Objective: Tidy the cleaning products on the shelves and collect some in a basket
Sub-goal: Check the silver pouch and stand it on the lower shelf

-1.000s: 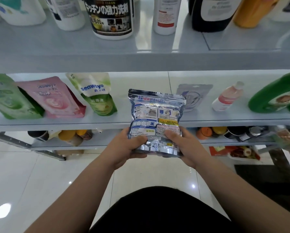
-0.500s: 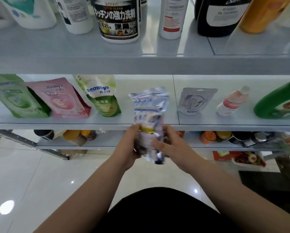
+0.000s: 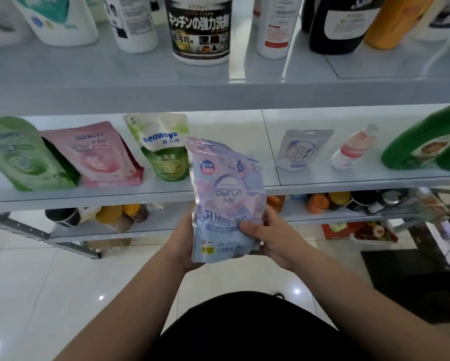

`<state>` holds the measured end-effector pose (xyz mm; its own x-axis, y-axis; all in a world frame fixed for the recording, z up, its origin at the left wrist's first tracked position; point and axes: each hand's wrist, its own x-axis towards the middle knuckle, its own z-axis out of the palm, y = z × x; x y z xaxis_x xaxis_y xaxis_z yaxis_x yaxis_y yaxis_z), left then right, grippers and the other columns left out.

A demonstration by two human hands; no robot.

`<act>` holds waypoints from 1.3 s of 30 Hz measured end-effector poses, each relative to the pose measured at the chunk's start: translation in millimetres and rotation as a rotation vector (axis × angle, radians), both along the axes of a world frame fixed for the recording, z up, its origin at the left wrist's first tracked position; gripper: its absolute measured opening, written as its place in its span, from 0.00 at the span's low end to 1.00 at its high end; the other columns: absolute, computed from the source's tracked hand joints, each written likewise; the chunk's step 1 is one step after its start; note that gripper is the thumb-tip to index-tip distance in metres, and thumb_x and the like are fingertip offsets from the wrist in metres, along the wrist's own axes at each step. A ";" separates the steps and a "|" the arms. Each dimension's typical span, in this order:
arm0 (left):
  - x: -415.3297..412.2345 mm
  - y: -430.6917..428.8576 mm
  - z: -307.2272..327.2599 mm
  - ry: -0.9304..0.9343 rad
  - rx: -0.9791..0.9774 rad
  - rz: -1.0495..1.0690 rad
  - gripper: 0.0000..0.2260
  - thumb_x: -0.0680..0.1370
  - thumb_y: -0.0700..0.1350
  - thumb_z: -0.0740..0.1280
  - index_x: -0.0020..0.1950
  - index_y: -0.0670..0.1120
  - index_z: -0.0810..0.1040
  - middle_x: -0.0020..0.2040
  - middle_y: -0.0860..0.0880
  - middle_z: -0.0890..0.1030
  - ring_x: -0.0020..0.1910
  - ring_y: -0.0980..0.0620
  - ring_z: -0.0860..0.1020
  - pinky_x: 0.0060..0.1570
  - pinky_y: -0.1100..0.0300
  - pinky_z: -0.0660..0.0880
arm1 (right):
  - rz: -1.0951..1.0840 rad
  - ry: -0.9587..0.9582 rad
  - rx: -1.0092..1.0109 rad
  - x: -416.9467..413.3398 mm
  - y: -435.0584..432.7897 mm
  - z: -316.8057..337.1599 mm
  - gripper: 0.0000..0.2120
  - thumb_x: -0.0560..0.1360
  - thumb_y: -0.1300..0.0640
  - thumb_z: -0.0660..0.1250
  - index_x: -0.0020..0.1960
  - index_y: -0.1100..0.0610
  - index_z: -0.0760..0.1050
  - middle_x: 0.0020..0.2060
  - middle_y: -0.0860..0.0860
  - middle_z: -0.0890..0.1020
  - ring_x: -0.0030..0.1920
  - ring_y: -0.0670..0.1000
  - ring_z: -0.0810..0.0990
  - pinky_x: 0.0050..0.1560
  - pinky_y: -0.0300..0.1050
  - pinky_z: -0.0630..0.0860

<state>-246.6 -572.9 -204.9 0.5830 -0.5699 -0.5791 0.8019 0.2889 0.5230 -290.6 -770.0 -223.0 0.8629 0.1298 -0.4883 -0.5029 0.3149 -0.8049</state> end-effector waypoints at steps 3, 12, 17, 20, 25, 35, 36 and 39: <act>8.5 19.0 -4.0 -0.016 0.014 -0.017 0.30 0.74 0.69 0.58 0.62 0.51 0.86 0.65 0.42 0.83 0.59 0.37 0.83 0.51 0.39 0.81 | -0.110 -0.027 -0.026 -1.1 8.6 1.3 0.36 0.64 0.53 0.86 0.66 0.46 0.73 0.56 0.45 0.87 0.54 0.53 0.88 0.44 0.52 0.85; 3.0 72.7 -21.3 -0.272 0.175 -0.078 0.25 0.73 0.44 0.72 0.70 0.53 0.74 0.63 0.47 0.84 0.55 0.42 0.85 0.43 0.49 0.82 | -0.229 0.009 -0.139 -15.2 46.9 -3.2 0.26 0.71 0.56 0.79 0.65 0.45 0.74 0.56 0.45 0.87 0.52 0.52 0.88 0.47 0.53 0.84; 9.4 78.7 -33.8 -0.348 0.233 -0.099 0.23 0.77 0.38 0.73 0.71 0.49 0.73 0.65 0.46 0.83 0.59 0.42 0.84 0.49 0.45 0.83 | -0.289 0.095 -0.159 -16.0 44.2 -6.6 0.09 0.82 0.53 0.68 0.62 0.50 0.77 0.52 0.50 0.87 0.50 0.53 0.86 0.51 0.56 0.84; 16.4 68.9 -41.6 -0.376 0.301 -0.110 0.22 0.77 0.35 0.73 0.70 0.47 0.75 0.65 0.44 0.82 0.61 0.41 0.83 0.57 0.38 0.81 | -0.305 0.142 -0.186 -8.8 30.6 -9.5 0.08 0.84 0.56 0.64 0.61 0.54 0.78 0.52 0.54 0.87 0.50 0.55 0.86 0.50 0.58 0.85; 43.5 31.5 -42.0 -0.592 0.487 -0.134 0.19 0.76 0.37 0.74 0.62 0.56 0.79 0.58 0.52 0.85 0.58 0.47 0.83 0.57 0.45 0.80 | -0.266 0.039 -0.371 20.8 -6.7 -14.8 0.07 0.84 0.58 0.64 0.60 0.52 0.78 0.49 0.47 0.88 0.49 0.47 0.86 0.54 0.51 0.81; 139.2 -34.1 -54.6 -0.839 1.012 0.009 0.11 0.75 0.37 0.74 0.56 0.45 0.83 0.50 0.44 0.84 0.50 0.44 0.82 0.48 0.54 0.79 | -0.058 -0.152 -0.812 127.7 -53.8 -27.9 0.09 0.80 0.60 0.68 0.59 0.53 0.80 0.53 0.51 0.86 0.55 0.54 0.83 0.60 0.55 0.79; 146.4 -38.2 -58.6 -0.861 1.073 0.000 0.11 0.75 0.37 0.74 0.57 0.41 0.83 0.51 0.39 0.83 0.50 0.39 0.81 0.50 0.50 0.79 | -0.061 -0.171 -0.829 136.6 -55.8 -31.4 0.08 0.80 0.60 0.68 0.59 0.53 0.79 0.52 0.50 0.85 0.53 0.52 0.83 0.57 0.51 0.79; 157.1 -44.9 -71.2 -0.861 1.097 0.047 0.09 0.74 0.36 0.73 0.54 0.41 0.82 0.48 0.41 0.83 0.46 0.40 0.81 0.46 0.52 0.77 | -0.054 -0.194 -0.845 157.9 -59.4 -37.5 0.07 0.81 0.59 0.68 0.56 0.49 0.76 0.47 0.44 0.83 0.45 0.39 0.80 0.43 0.31 0.73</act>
<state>-89.5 -617.8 -276.1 0.9855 -0.0344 -0.1659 0.1174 -0.5674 0.8151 -132.7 -829.4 -260.4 0.9354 -0.2539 -0.2462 -0.3343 -0.4076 -0.8498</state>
